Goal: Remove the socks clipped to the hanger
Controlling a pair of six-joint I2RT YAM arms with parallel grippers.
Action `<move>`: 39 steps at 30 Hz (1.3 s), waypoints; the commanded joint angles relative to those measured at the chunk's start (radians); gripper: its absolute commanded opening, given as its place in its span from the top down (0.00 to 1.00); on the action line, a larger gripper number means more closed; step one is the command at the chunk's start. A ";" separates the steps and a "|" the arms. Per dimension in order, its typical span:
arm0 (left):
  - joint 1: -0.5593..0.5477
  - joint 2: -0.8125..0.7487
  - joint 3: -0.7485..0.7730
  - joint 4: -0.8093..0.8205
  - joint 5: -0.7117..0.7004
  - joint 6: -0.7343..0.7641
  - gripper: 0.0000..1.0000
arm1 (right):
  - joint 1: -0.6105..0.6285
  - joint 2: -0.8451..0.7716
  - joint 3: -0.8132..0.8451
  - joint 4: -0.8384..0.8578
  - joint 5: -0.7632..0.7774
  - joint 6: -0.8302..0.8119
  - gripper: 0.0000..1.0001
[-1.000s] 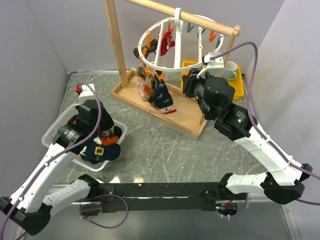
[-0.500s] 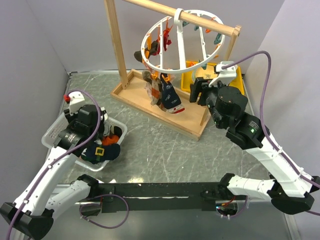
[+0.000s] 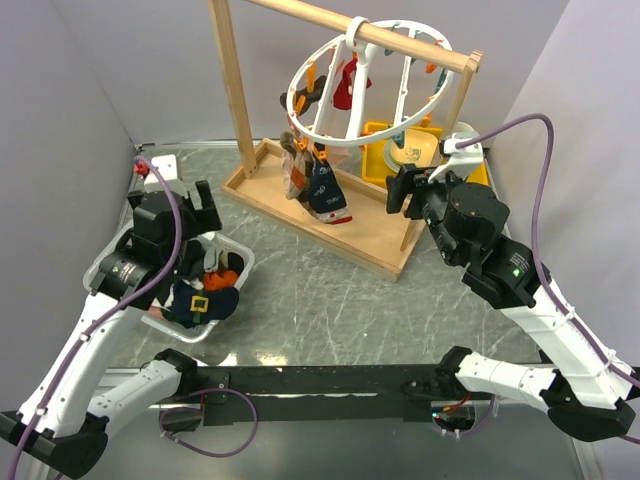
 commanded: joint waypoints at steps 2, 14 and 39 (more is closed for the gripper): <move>0.002 -0.007 0.032 0.134 0.376 0.017 0.01 | -0.016 -0.023 -0.007 0.034 -0.075 0.019 0.22; -0.016 0.088 -0.005 0.566 0.828 -0.132 0.01 | -0.033 -0.032 -0.009 -0.010 -0.151 0.081 0.20; -0.249 0.433 0.147 0.673 0.533 0.098 0.14 | -0.042 -0.121 -0.070 0.002 -0.198 0.120 0.19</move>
